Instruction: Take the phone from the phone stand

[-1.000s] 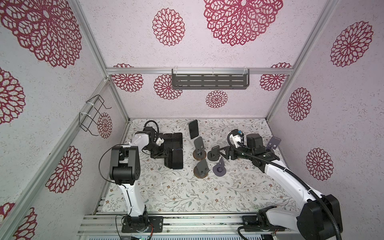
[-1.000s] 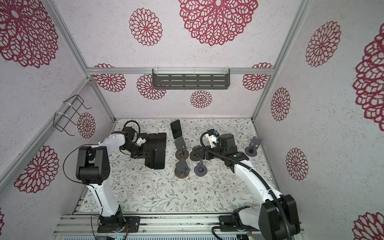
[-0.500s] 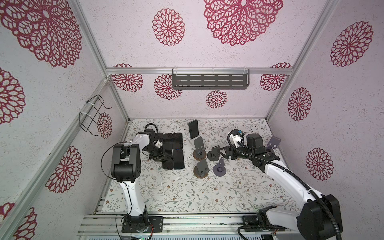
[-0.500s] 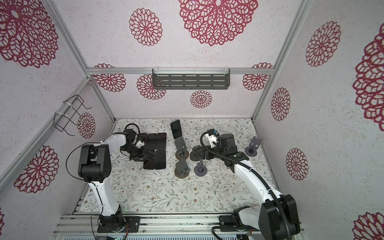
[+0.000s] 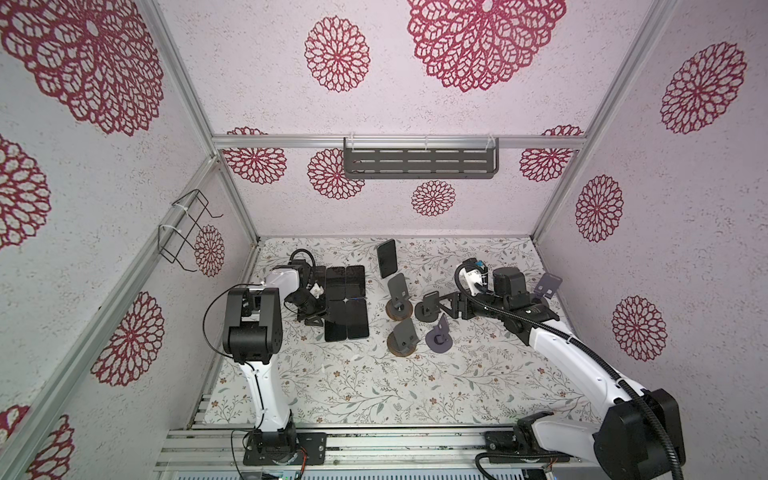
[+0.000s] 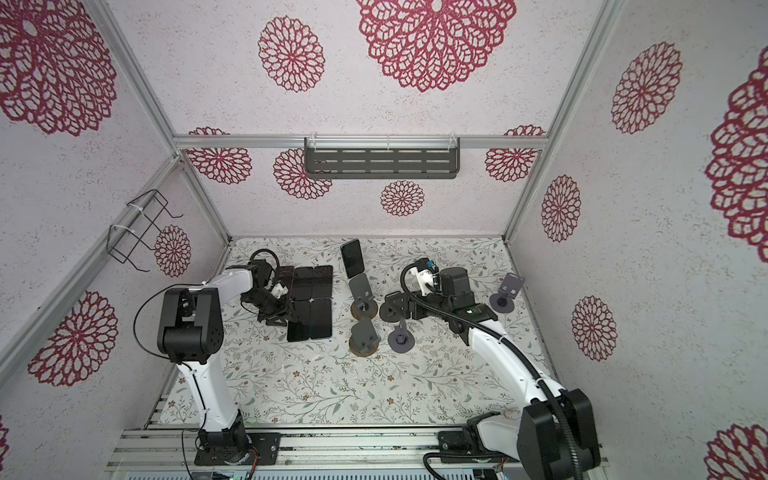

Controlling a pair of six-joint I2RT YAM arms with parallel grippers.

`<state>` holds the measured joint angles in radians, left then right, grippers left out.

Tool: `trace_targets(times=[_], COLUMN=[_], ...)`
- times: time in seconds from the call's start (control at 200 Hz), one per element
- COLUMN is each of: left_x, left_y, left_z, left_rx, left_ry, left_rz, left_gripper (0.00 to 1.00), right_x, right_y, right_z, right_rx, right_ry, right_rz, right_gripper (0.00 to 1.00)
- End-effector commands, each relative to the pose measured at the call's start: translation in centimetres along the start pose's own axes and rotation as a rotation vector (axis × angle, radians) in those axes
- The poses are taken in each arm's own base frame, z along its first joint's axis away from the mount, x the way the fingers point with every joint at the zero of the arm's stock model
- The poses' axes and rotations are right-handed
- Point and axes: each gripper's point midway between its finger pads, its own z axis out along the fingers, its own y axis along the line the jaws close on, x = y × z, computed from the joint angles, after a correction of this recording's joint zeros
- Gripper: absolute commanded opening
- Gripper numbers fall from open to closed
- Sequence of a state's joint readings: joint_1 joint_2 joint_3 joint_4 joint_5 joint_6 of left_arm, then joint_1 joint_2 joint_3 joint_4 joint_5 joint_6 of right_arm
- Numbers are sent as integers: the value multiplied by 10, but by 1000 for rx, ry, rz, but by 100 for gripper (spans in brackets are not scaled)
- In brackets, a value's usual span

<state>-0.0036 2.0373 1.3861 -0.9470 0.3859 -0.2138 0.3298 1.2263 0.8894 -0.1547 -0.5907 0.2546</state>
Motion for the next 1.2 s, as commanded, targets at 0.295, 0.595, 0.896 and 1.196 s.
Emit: trace_targets(times=[0.295, 0.595, 0.896, 1.196], left_x=[-7, -11, -6, -4], left_y=[-3, -32, -70, -153], left_z=[-17, -60, -118, -176], left_rx=[-9, 45, 56, 120], left_ry=[-77, -202, -429, -940], left_rz=[55, 127, 244, 478], left_gripper=[43, 48, 63, 59], right_x=[-9, -19, -23, -28], right_y=[3, -2, -10, -7], right_z=[-8, -22, -36, -42], right_rx=[12, 97, 184, 179], right_ry=[-39, -76, -123, -155], right_rz=[-18, -18, -17, -10], right_gripper=[69, 68, 68, 68])
